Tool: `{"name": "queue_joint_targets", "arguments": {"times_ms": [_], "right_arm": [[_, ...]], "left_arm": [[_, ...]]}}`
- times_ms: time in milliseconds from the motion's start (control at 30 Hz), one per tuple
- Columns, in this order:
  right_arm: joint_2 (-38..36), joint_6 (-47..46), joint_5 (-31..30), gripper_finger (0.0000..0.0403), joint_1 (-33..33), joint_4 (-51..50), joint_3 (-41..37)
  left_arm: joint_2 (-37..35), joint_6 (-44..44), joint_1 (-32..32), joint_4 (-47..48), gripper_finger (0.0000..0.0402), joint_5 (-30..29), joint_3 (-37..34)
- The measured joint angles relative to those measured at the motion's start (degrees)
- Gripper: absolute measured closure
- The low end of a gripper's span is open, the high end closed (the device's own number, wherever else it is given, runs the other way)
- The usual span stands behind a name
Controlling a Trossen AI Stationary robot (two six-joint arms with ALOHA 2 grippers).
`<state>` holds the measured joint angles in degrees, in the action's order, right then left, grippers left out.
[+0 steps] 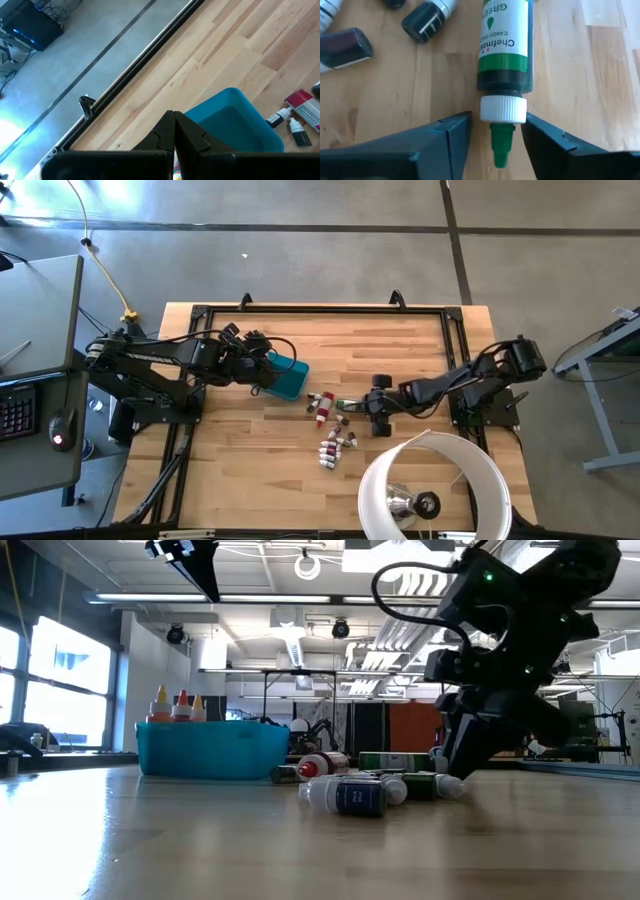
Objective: Pick & Place food coloring
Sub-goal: Put the large green food coloring bottle into the blue bin
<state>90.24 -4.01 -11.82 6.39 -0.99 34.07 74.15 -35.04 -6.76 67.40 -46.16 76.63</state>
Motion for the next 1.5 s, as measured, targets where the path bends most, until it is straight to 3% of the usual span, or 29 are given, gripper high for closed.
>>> {"name": "queue_joint_targets", "arguments": {"times_ms": [133, 367, 633, 833, 1133, 1500], "right_arm": [[0.03, -0.03, 1.81, 0.0262, -0.07, 6.41, -2.28], [0.13, 0.04, 1.54, 0.0259, -0.04, 16.38, -6.90], [0.20, 0.56, 2.03, 0.0257, -0.04, 38.37, -17.70], [0.20, 1.55, 5.85, 0.0257, -0.04, 52.69, -22.98], [0.19, 1.60, 6.26, 0.0252, -0.04, 53.48, -21.80], [0.17, 2.03, 2.32, 0.0203, -0.04, 50.16, -21.71]], "left_arm": [[0.00, -0.03, -0.02, 0.00, 0.0402, 0.03, -0.01], [0.00, -1.24, -0.02, 0.00, 0.0402, 0.19, -0.01], [0.02, -1.38, -0.02, -0.07, 0.0402, 0.19, -0.01], [0.02, -1.50, -0.02, -1.56, 0.0402, 0.19, -0.01], [0.02, -1.50, -0.02, -3.91, 0.0402, 0.30, -0.01], [0.02, -1.41, -0.02, -4.42, 0.0402, 0.62, -0.01]]}}
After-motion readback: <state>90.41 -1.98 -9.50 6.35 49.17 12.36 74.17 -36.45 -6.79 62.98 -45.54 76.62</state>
